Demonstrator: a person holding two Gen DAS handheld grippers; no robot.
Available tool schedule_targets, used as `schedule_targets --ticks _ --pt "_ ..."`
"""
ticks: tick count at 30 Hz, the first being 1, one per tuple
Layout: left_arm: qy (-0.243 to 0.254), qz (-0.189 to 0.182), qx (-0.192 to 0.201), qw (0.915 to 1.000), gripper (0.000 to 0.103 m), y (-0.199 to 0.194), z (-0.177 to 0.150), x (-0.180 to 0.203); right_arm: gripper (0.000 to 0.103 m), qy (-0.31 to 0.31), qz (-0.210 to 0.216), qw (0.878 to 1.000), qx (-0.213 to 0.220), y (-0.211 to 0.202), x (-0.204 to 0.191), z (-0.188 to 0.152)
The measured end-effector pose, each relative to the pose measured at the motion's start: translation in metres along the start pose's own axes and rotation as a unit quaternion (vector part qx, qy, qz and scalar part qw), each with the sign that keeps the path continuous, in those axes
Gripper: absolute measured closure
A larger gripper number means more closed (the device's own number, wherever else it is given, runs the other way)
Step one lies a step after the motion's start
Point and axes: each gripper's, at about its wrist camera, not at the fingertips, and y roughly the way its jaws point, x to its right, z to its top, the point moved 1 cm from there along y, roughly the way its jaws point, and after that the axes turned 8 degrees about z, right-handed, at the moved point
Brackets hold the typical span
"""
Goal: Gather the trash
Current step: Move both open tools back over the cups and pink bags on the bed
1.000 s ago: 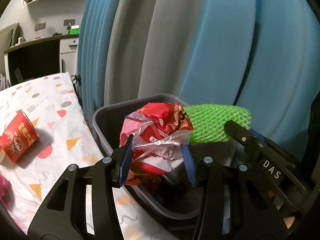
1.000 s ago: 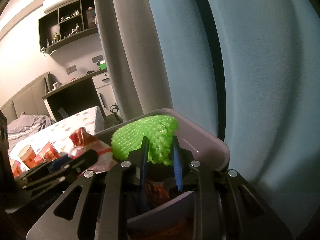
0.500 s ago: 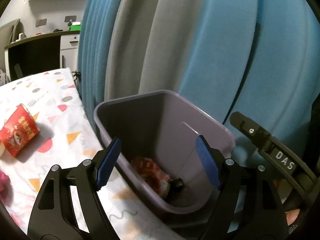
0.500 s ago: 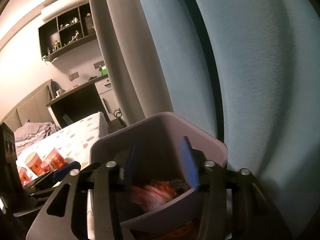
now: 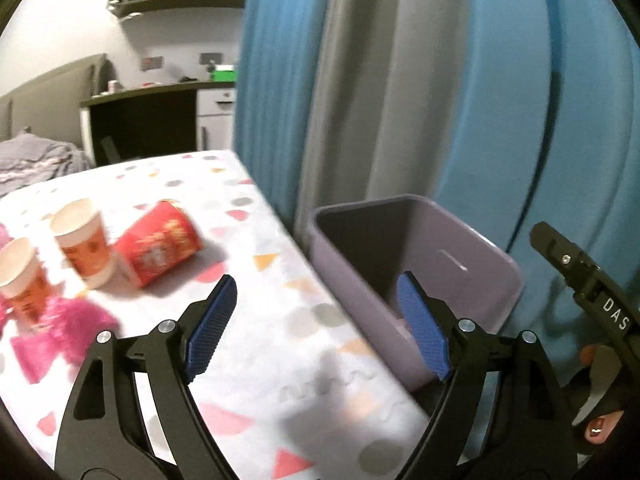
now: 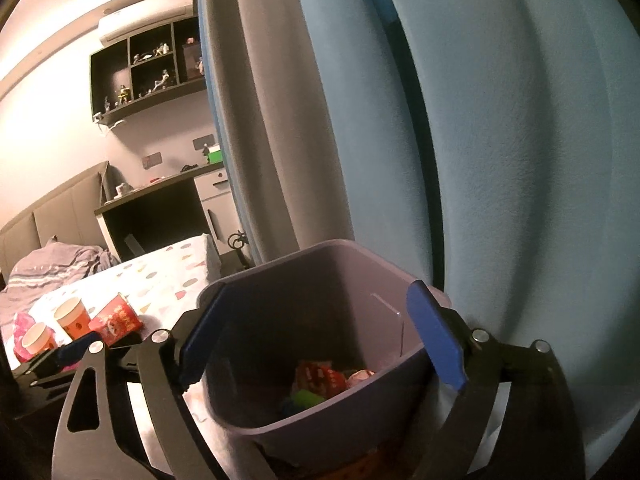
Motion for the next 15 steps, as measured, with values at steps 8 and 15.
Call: schedule_targets --ticks 8,15 --pt "-0.035 0.056 0.012 0.9978 0.019 -0.037 -0.012 -0.05 0.015 -0.009 0.024 1.0 -0.006 -0.008 -0.027 -0.009" --pt "-0.051 0.093 0.021 0.9942 0.018 -0.062 -0.019 -0.09 0.015 -0.014 0.048 0.999 -0.016 -0.013 -0.058 -0.016"
